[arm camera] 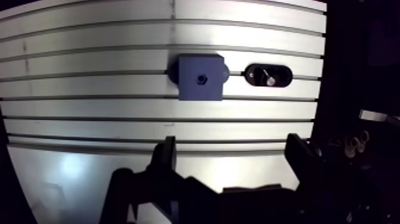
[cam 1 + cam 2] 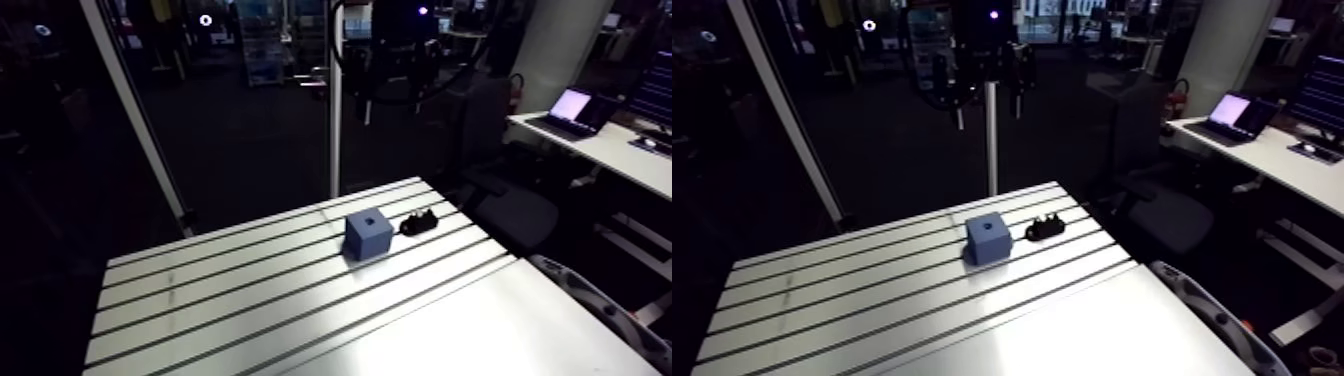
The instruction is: Pick up the M10 bolt and insert it into the hex recess until seated.
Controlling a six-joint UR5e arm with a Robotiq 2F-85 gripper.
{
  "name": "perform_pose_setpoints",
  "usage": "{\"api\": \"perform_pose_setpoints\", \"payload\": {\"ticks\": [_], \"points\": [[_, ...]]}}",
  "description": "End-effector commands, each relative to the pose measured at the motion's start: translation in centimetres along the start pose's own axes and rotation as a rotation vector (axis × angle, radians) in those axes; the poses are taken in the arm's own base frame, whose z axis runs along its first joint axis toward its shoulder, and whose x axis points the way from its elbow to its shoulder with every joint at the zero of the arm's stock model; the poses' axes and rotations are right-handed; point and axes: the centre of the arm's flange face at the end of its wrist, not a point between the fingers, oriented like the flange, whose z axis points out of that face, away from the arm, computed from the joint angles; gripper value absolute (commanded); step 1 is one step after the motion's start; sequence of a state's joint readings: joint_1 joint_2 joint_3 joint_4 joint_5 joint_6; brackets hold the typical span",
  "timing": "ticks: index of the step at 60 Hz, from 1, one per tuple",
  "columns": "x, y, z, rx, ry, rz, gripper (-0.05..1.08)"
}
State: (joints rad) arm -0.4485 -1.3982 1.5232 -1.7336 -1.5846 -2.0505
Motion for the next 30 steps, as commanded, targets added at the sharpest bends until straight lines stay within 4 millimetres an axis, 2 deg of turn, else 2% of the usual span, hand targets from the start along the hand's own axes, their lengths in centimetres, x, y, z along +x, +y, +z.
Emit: {"api": "perform_pose_setpoints", "payload": {"ticks": [1,9,16,22,30], "points": [[1.0,4.4,3.3,0.011,-0.016,0.015,0.01],[1.8,5.2,5.2,0.012,-0.023,0.017,0.01],[2.0,5.7,5.5,0.004,-0.017,0.022,0.01],[1.9,6.9,6.3,0.004,-0.017,0.040,0.01],[2.4,7.9,8.0,-0.001,-0.020,0.054,0.01]]}}
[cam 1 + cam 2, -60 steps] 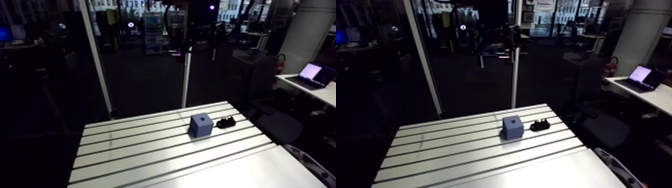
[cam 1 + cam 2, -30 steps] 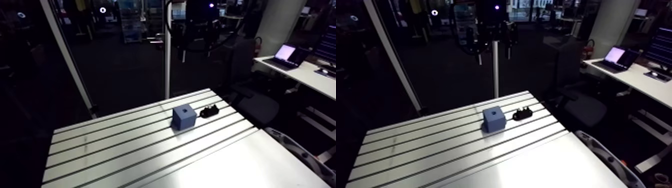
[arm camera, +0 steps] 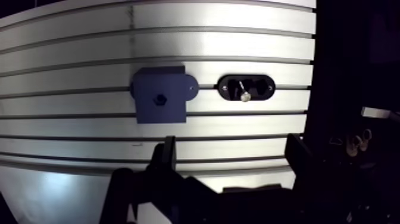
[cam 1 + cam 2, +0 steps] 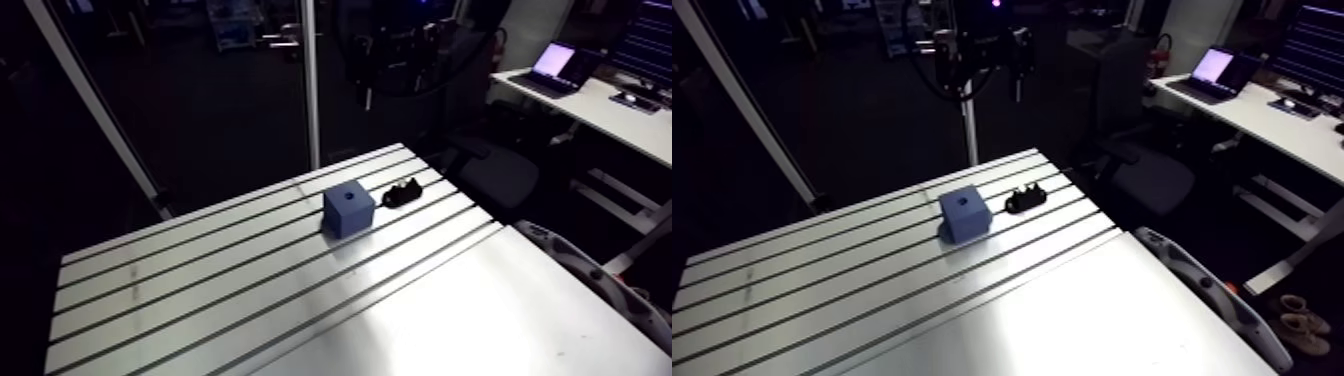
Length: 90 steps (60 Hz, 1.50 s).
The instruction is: Pick up the M10 bolt and insert it into the hex recess until seated.
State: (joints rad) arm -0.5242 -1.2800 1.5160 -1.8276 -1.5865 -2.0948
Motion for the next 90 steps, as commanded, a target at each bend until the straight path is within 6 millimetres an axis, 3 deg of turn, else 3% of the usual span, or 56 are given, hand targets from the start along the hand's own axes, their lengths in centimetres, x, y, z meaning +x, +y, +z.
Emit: {"api": "perform_pose_setpoints", "payload": {"ticks": [1,6,22,30,32,51,67,90], "points": [[0.6,1.7,2.2,-0.006,-0.002,0.023,0.01],[0.4,2.9,2.8,-0.014,0.003,0.038,0.01],[1.0,3.6,4.5,-0.016,-0.008,0.042,0.03],[1.4,3.8,5.5,-0.008,-0.022,0.042,0.19],[1.5,3.9,6.2,-0.002,-0.032,0.043,0.27],[1.8,4.4,8.9,0.003,-0.077,0.041,0.39],[1.6,5.3,10.1,0.008,-0.095,0.053,0.39],[1.6,5.8,11.7,0.023,-0.119,0.058,0.49]]}}
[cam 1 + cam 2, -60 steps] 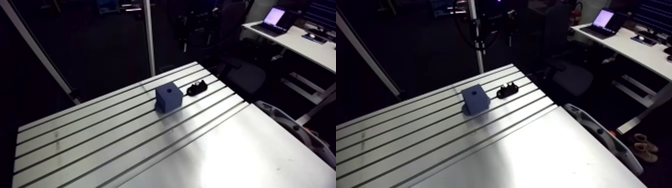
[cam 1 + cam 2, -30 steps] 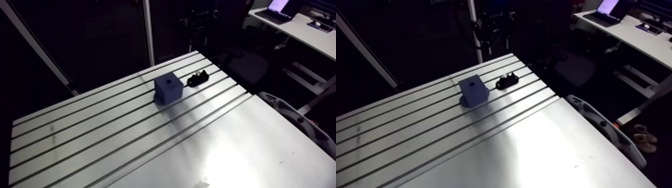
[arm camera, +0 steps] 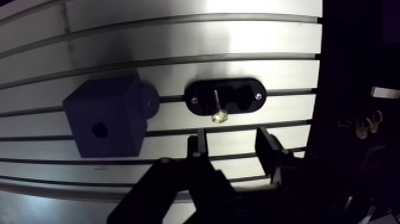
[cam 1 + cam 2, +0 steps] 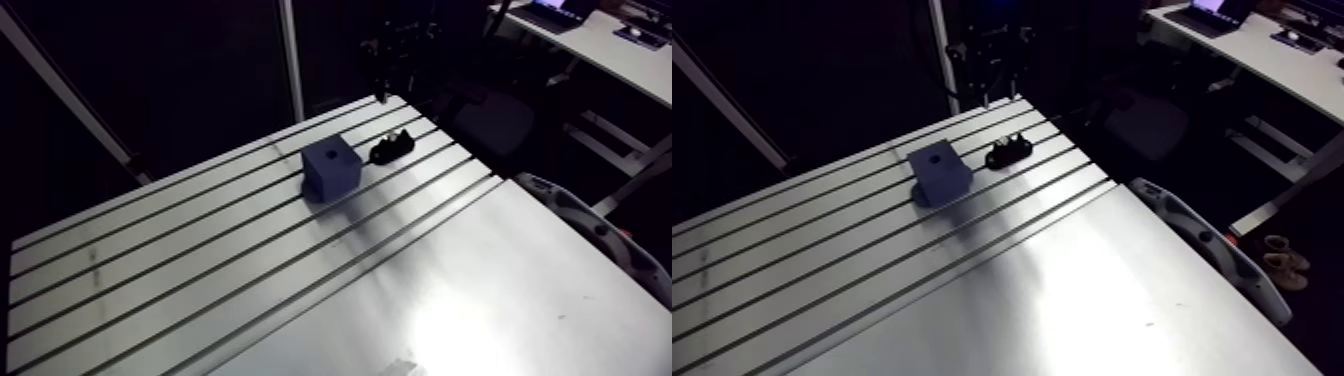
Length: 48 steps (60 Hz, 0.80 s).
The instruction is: Pick up the M10 bolt and insert it into the hex recess until seated.
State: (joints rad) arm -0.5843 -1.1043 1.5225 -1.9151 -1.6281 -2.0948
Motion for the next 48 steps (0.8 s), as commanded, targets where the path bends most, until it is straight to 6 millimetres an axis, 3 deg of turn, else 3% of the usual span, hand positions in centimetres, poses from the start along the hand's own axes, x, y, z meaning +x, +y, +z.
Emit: {"api": "perform_pose_setpoints", "payload": {"ticks": [1,48], "points": [[0.3,0.2,1.5,0.012,-0.021,0.000,0.49],[-0.7,0.0,4.0,0.013,-0.021,-0.018,0.53]]}}
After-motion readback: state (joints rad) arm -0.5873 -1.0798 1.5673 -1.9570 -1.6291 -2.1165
